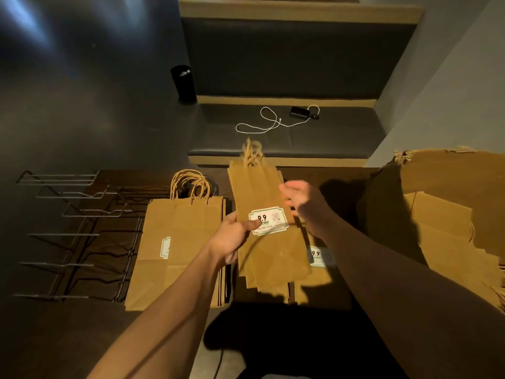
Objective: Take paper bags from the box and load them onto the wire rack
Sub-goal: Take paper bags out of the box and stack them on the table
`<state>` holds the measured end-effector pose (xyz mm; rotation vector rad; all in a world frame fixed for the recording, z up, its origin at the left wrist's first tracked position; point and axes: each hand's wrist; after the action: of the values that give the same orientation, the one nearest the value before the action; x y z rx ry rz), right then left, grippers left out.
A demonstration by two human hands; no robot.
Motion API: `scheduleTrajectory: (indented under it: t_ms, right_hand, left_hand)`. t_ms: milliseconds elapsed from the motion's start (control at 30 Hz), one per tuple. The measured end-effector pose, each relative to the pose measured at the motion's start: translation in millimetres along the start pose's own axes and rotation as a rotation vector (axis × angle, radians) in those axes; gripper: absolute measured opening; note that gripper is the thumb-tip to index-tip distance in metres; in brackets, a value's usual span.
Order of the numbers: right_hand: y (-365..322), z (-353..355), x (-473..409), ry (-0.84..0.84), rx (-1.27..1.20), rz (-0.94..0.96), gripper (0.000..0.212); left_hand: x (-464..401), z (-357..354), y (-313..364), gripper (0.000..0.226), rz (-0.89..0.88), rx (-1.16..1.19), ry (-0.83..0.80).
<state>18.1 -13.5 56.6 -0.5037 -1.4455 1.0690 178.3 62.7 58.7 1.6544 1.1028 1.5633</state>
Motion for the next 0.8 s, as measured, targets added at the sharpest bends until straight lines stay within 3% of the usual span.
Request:
scheduleTrajectory:
  t_ms: [33, 67, 100, 167, 300, 400, 467, 567, 633, 733, 800]
  right_hand:
    - [3, 2, -1, 0.075, 0.013, 0.003, 0.042]
    - [6, 2, -3, 0.07, -0.04, -0.033, 0.057]
    - [10, 1, -2, 0.006, -0.122, -0.061, 0.059]
    - [16, 0, 1, -0.048, -0.169, -0.053, 0.043]
    - [28, -11, 8, 0.124, -0.13, 0.006, 0.015]
    - [37, -20, 13, 0.034, -0.333, -0.003, 0.022]
    - [49, -21, 9, 0.044, -0.184, -0.091, 0.023]
    - [68, -24, 4, 0.103, 0.065, -0.198, 0.052]
    - [71, -24, 2, 0.141, 0.083, -0.163, 0.05]
    - [53, -22, 5, 0.26, 0.137, -0.041, 0.029]
    - [42, -20, 6, 0.242, -0.069, -0.025, 0.032]
  left_hand:
    - [1, 3, -1, 0.012, -0.005, -0.011, 0.007]
    - [1, 5, -2, 0.013, -0.016, -0.002, 0.009]
    - [-3, 8, -4, 0.016, -0.035, -0.025, -0.01]
    - [-13, 13, -9, 0.022, -0.096, -0.107, -0.04]
    - [-27, 12, -22, 0.031, -0.172, -0.258, 0.01]
    - [-32, 12, -47, 0.032, -0.126, -0.3, 0.016]
    - [-35, 14, -61, 0.043, -0.102, -0.358, 0.023]
    - [-38, 16, -67, 0.046, -0.077, -0.38, 0.075]
    - [-43, 15, -67, 0.041, -0.107, -0.426, 0.118]
    - [-47, 13, -59, 0.034, -0.189, -0.491, 0.138]
    - [-50, 11, -52, 0.03, -0.197, -0.489, 0.122]
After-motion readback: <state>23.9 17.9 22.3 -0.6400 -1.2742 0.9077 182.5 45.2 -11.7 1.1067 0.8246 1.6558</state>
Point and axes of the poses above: each hand's wrist, its own x-axis away from the middle knuckle, its own z-axis out of the back of the hand, y = z × x, and after that the axes turned 5 degrees about -z, right-handed
